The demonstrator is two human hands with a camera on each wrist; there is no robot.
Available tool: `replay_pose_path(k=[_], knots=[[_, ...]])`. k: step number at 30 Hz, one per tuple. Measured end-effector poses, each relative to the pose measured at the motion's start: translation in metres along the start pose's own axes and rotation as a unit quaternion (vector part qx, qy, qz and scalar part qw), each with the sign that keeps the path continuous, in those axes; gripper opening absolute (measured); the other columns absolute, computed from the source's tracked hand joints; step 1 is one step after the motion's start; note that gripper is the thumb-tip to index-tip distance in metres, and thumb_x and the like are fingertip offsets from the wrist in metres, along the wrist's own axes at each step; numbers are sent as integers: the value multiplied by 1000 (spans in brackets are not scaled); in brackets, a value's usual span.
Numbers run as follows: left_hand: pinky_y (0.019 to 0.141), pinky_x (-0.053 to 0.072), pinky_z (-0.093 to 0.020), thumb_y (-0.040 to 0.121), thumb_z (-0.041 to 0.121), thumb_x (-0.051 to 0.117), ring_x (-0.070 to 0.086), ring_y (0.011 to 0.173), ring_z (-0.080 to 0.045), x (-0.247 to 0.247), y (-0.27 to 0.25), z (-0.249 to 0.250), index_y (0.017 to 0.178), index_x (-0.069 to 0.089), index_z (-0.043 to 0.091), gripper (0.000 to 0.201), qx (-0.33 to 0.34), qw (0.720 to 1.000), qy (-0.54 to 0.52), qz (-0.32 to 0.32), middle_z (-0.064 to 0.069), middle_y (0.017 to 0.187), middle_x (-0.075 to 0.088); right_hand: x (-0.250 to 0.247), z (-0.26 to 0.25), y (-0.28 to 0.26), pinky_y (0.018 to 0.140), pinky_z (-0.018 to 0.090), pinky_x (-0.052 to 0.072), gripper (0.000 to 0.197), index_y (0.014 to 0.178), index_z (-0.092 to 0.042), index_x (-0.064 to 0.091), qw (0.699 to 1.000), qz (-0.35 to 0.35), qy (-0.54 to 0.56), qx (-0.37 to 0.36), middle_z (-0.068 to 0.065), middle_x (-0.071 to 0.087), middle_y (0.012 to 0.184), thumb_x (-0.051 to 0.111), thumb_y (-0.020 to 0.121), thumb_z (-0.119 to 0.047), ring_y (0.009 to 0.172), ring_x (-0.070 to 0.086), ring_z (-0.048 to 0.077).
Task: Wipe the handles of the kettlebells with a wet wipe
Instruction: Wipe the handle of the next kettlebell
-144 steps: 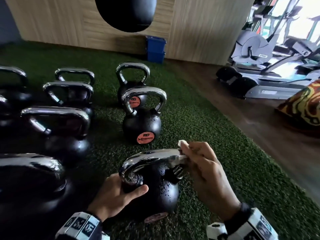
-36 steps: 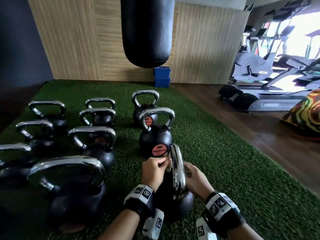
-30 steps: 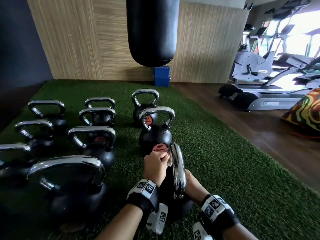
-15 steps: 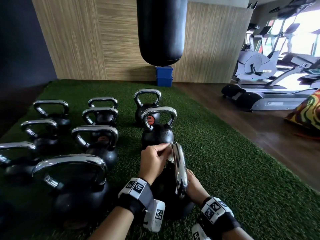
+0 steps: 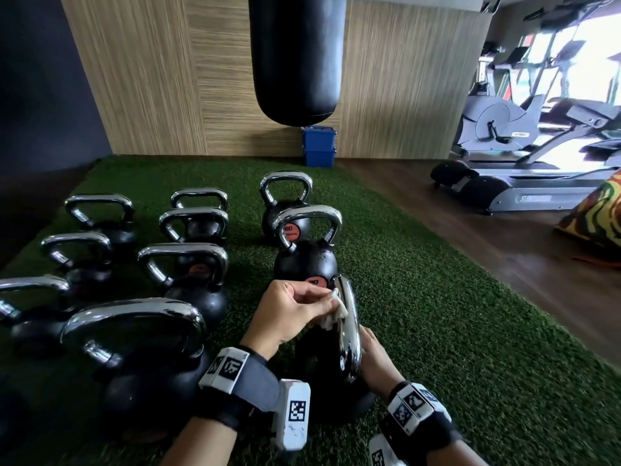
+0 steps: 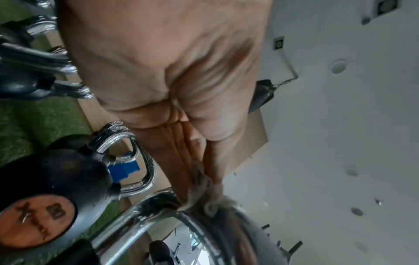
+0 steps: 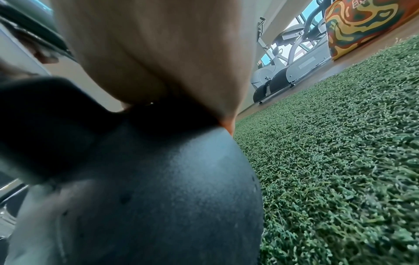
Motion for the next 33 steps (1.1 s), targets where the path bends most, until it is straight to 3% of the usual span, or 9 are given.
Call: replay_pose_path(k=[4, 8, 13, 15, 18, 23, 28, 31, 33], knots=[[72, 57, -18, 75, 20, 88, 73, 72, -7, 5, -15, 5, 84, 82, 15, 12, -47, 998, -44, -3, -3, 82, 80, -1, -3, -3, 111, 34, 37, 75, 142, -16, 53, 1000, -3, -3, 7, 8, 53, 138, 37, 81, -58, 130, 48, 22], [62, 60, -22, 74, 14, 88, 72, 63, -17, 7, -37, 2, 79, 80, 9, 10, -67, 990, -97, -79, -14, 80, 78, 0, 0, -1, 114, 38, 35, 49, 144, -16, 50, 1000, 0, -20, -3, 10, 51, 143, 46, 101, -38, 135, 46, 23], [76, 62, -33, 73, 21, 92, 75, 73, -17, 4, -44, 2, 82, 82, 14, 16, -11, 998, 3, -60, -4, 81, 80, -1, -4, -3, 114, 39, 34, 61, 144, -15, 50, 1000, -3, -16, 7, 11, 51, 143, 39, 93, -47, 135, 45, 24], [77, 60, -29, 71, 28, 93, 75, 77, -14, 5, -51, -6, 85, 83, 15, 22, -23, 995, 20, -99, -1, 83, 81, -1, -5, -3, 114, 40, 34, 67, 142, -14, 51, 1000, -4, -8, 12, 12, 51, 142, 39, 87, -49, 134, 46, 26], [75, 57, -21, 70, 32, 94, 76, 80, -11, 5, -59, -15, 86, 84, 24, 21, 4, 994, 40, -106, 5, 85, 81, 0, -2, -2, 113, 40, 34, 46, 142, -14, 51, 1000, 1, -24, 4, 12, 51, 142, 48, 102, -35, 134, 45, 25], [80, 55, -17, 67, 27, 93, 77, 84, -7, 12, -77, -38, 78, 83, 37, 18, 7, 998, 8, -55, 7, 86, 81, -2, -9, -8, 112, 39, 36, 74, 140, -10, 53, 1000, 12, -21, 0, 15, 52, 140, 34, 79, -49, 133, 47, 29], [82, 53, -11, 74, 32, 89, 76, 87, -2, 12, -86, -45, 89, 83, 41, 18, 37, 997, 50, -37, 17, 89, 79, -5, -12, -10, 113, 38, 31, 51, 143, -17, 49, 983, -4, -183, -17, 6, 51, 143, 37, 100, -43, 133, 44, 27], [83, 53, -13, 78, 35, 86, 76, 88, -4, 9, -80, -37, 92, 83, 37, 14, 41, 997, 52, -48, 15, 91, 80, -34, -28, -16, 103, 46, 46, 31, 129, -23, 63, 977, 87, -187, -50, 4, 60, 132, 57, 98, -27, 114, 57, 25], [82, 54, -17, 79, 37, 85, 77, 90, -10, 4, -75, -33, 92, 84, 31, 15, 7, 999, -2, -39, 7, 93, 81, -61, -47, -31, 90, 39, 53, 25, 117, -22, 71, 966, 187, -141, -105, 4, 69, 116, 65, 94, -15, 97, 62, 18]])
Point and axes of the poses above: each hand's wrist, its own y-axis towards the middle knuckle, its own x-axis out of the palm, z = x × y, the point moved 5 cm from there along y, towards the middle knuckle
